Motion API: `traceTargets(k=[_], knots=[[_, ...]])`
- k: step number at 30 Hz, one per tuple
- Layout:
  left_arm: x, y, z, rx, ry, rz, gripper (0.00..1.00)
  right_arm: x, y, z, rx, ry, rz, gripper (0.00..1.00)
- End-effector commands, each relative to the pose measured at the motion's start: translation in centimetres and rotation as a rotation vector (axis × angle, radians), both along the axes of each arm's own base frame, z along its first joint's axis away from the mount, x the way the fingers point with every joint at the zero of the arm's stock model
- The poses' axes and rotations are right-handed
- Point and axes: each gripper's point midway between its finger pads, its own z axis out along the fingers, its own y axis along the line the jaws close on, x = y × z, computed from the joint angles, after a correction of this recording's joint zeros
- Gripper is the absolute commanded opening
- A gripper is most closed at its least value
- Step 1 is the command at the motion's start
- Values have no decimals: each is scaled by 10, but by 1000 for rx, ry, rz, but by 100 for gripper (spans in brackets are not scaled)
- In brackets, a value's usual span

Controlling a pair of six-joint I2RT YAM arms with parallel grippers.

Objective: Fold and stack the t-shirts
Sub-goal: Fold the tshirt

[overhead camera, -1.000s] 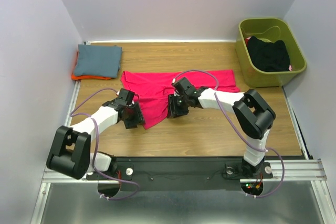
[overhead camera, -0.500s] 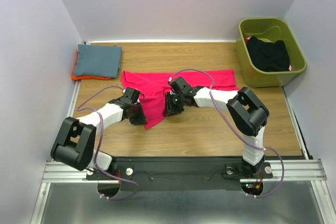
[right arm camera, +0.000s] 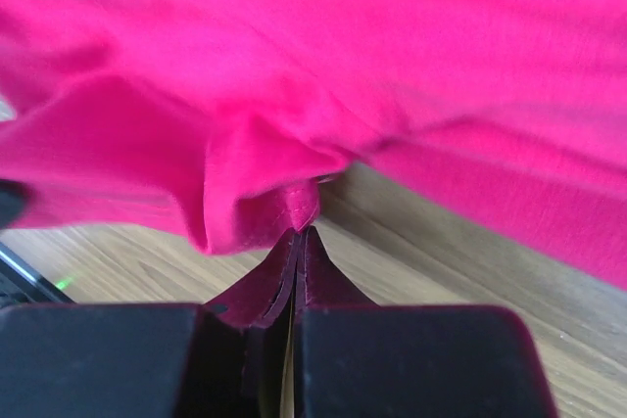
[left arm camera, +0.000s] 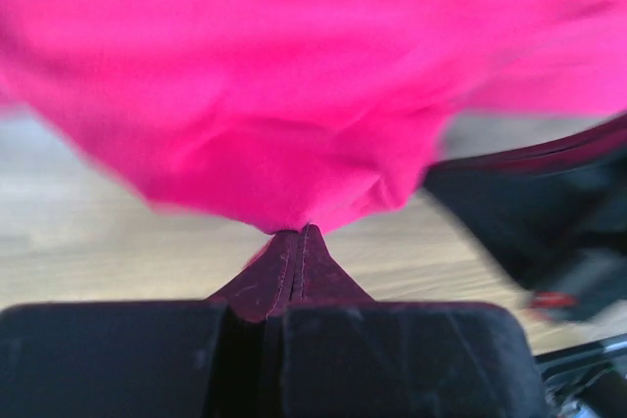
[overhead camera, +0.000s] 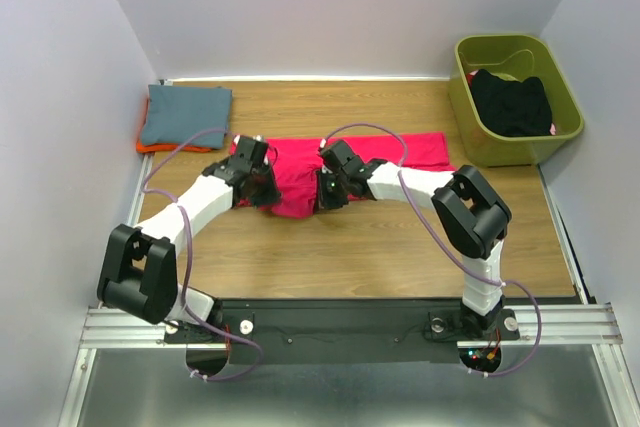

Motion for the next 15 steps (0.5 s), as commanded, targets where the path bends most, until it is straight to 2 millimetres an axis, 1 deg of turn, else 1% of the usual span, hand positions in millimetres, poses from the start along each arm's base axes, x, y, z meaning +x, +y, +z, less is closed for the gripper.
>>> traceTargets(k=[1, 2, 5, 6, 7, 8, 10, 11, 12, 13, 14, 15], knots=[[34, 1, 29, 52, -82, -21, 0, 38, 6, 52, 47, -157, -45, 1], [46, -2, 42, 52, -110, -23, 0, 46, 7, 62, 57, -180, -54, 1], [64, -3, 51, 67, -128, -31, 0, 64, 0, 71, 58, -204, -86, 1], [74, -5, 57, 70, -142, -29, 0, 71, 1, 79, 69, -221, -90, 1], [80, -3, 55, 81, -138, -29, 0, 78, -3, 78, 63, -224, -103, 1], [89, -3, 63, 85, -160, -23, 0, 85, -2, 84, 69, -238, -108, 1], [97, -2, 65, 92, -167, -21, 0, 97, -8, 83, 65, -242, -130, 1], [102, -1, 60, 100, -159, -24, 0, 101, -8, 83, 66, -246, -135, 1], [110, 0, 65, 98, -172, -16, 0, 105, -9, 84, 68, -247, -143, 1], [114, 1, 64, 100, -172, -17, 0, 114, -10, 91, 79, -263, -156, 0], [119, 1, 61, 102, -171, -18, 0, 118, -11, 87, 73, -261, -160, 1], [125, 1, 65, 102, -186, -21, 0, 122, -10, 88, 74, -266, -161, 0]])
